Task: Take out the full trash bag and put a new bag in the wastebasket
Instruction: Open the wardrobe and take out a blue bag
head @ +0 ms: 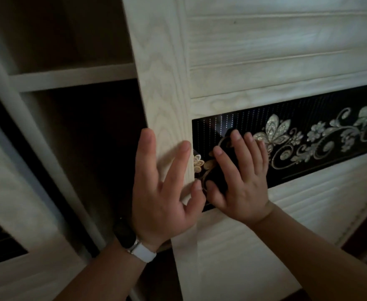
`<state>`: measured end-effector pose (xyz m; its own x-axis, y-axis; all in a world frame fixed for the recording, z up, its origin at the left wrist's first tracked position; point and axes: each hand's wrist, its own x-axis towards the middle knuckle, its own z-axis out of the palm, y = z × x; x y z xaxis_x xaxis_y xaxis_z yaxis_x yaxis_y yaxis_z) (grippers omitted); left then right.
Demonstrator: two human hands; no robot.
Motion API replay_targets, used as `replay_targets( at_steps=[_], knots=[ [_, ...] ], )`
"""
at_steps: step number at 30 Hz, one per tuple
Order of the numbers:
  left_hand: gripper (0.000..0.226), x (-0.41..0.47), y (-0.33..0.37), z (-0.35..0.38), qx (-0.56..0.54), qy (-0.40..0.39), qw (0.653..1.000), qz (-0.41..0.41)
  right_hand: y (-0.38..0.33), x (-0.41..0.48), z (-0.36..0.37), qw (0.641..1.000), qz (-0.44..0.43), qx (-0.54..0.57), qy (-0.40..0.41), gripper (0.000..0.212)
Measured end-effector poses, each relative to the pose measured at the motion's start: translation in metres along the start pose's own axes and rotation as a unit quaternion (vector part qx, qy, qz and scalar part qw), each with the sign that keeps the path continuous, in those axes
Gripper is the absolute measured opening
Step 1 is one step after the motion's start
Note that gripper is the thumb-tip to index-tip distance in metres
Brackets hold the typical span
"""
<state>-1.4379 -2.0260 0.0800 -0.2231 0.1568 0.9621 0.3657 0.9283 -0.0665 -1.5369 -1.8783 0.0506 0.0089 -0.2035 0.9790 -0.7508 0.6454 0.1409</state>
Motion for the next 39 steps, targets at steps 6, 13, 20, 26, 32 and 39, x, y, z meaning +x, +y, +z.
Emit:
replay_targets(
  at_steps=[6, 13, 20, 26, 32, 39],
  knots=[
    [0.063, 0.014, 0.027, 0.053, -0.025, 0.006, 1.0, 0.014, 0.055, -0.01, -0.017, 0.999, 0.009, -0.024, -0.042, 0.066],
    [0.066, 0.033, 0.06, 0.106, -0.015, -0.001, 1.0, 0.011, 0.118, -0.018, -0.04, 0.995, 0.012, -0.054, -0.081, 0.071],
    [0.069, 0.047, 0.087, 0.146, -0.002, -0.012, 1.0, 0.009, 0.162, -0.022, -0.06, 0.99, 0.032, -0.059, -0.121, 0.067],
    [0.064, 0.054, 0.101, 0.169, -0.019, 0.007, 1.0, 0.012, 0.187, -0.027, -0.07, 0.988, 0.024, -0.057, -0.138, 0.067],
    [0.066, 0.051, 0.099, 0.169, -0.006, -0.003, 1.0, 0.009, 0.186, -0.029, -0.072, 0.989, 0.028, -0.039, -0.138, 0.064],
    [0.067, 0.05, 0.096, 0.157, -0.012, -0.043, 0.999, 0.007, 0.17, -0.011, -0.09, 0.984, 0.056, -0.038, -0.163, 0.05]
  ],
)
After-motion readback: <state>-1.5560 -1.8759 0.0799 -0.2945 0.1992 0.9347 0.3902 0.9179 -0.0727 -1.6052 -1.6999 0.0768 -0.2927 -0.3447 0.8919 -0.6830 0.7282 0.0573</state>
